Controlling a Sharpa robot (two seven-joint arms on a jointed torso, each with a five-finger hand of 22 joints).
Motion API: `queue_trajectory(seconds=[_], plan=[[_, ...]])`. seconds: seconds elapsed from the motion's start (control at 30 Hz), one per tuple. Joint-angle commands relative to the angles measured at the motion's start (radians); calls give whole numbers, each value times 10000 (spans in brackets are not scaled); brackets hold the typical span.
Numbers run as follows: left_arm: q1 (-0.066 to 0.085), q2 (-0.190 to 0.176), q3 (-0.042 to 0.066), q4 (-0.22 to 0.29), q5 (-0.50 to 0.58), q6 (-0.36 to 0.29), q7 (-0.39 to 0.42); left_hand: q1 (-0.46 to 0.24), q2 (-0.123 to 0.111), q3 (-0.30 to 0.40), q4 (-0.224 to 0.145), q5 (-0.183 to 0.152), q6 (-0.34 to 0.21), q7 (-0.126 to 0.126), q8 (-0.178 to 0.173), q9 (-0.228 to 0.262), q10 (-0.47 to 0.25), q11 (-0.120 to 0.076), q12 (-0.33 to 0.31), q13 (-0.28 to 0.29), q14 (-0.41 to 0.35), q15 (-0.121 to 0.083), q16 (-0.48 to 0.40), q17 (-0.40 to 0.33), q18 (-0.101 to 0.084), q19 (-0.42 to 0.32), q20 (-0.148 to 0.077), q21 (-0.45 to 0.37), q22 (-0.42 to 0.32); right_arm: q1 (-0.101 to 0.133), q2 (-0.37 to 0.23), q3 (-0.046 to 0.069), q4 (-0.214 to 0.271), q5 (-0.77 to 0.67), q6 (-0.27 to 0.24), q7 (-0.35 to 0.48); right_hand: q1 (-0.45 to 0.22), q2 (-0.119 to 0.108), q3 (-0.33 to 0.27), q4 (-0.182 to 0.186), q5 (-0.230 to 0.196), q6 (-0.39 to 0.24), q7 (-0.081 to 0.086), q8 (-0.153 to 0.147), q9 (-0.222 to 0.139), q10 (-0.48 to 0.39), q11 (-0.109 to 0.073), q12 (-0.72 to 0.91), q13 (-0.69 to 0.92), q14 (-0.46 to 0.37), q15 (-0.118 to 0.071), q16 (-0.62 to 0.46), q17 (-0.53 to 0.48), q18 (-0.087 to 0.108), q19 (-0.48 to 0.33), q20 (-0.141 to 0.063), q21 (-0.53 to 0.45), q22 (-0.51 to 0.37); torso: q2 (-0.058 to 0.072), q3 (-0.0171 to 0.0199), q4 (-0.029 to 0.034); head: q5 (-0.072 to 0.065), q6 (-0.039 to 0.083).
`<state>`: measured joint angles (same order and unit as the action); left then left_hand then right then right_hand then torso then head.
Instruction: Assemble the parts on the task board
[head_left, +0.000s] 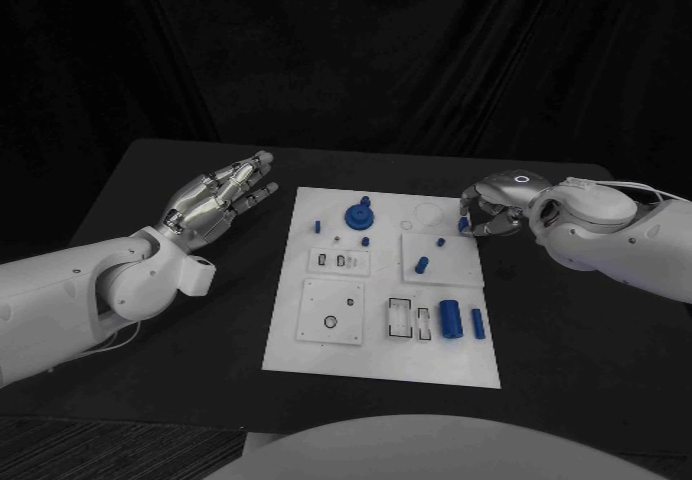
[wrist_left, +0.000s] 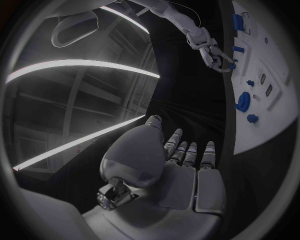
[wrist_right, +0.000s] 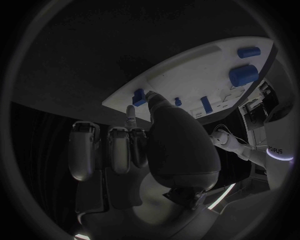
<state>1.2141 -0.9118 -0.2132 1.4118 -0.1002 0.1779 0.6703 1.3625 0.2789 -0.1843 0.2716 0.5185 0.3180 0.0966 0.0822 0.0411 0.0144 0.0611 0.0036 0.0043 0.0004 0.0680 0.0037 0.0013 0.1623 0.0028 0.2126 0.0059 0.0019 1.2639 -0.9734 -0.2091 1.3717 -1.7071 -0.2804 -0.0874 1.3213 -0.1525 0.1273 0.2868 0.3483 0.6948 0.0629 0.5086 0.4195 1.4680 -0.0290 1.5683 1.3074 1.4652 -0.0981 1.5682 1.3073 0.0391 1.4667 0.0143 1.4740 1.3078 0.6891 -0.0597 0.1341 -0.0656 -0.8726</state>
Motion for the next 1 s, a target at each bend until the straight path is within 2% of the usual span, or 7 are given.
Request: queue_trajectory(seconds=[0.03,0.27,0.57,0.7,1.0], plan=[[-5,12,9,12,9,141,82,103,-8,64,-18,55,-36,-1,31,9,-2,49,22,10,-4,96,-37,-13,189,12,83,-22,11,-42,38,4,-64,-19,37,-140,153,0,76,-32,235,-102,-32,104,68,1028,51,25,2634,1055,20,26,2635,-128,530,34,-58,2283,-5,9,1,-10,0],[-5,16,9,3,9,165,68,108,-7,68,-20,64,-35,-2,34,9,-1,48,23,10,-4,99,-37,-13,189,14,84,-21,12,-111,106,4,-171,-19,47,-138,231,25,112,-59,491,-165,-37,183,130,1028,47,25,2634,1055,14,26,2635,-126,526,31,-69,2280,-5,11,7,-6,0],[-6,9,9,-8,9,180,50,108,-7,68,-20,64,-35,-2,34,9,-1,48,23,10,-4,99,-37,-13,189,14,84,-21,12,-153,145,4,-249,-19,-114,-114,434,144,263,-194,1340,186,-109,664,426,1028,-7,25,2634,1055,-19,26,2635,-124,526,-3,-77,2279,-3,10,13,-32,0],[-7,12,9,-12,9,187,44,108,-7,68,-20,64,-35,-2,34,9,-1,48,23,10,-4,99,-37,-13,189,14,84,-21,12,-156,161,5,-275,-19,-219,-71,474,214,313,-251,1391,421,-166,902,583,1028,-47,25,2634,1055,-49,26,2635,-125,530,-23,-72,2281,-4,11,4,-20,0],[-8,9,8,-27,8,182,53,108,-7,68,-20,64,-35,-2,34,9,-1,48,23,10,-4,99,-37,-13,189,14,84,-21,12,-158,169,5,-253,-19,-618,23,518,308,395,-296,1525,599,-224,1033,673,1028,-94,25,2634,1055,-85,26,2635,-126,532,-52,-68,2283,-6,9,-4,14,0]])
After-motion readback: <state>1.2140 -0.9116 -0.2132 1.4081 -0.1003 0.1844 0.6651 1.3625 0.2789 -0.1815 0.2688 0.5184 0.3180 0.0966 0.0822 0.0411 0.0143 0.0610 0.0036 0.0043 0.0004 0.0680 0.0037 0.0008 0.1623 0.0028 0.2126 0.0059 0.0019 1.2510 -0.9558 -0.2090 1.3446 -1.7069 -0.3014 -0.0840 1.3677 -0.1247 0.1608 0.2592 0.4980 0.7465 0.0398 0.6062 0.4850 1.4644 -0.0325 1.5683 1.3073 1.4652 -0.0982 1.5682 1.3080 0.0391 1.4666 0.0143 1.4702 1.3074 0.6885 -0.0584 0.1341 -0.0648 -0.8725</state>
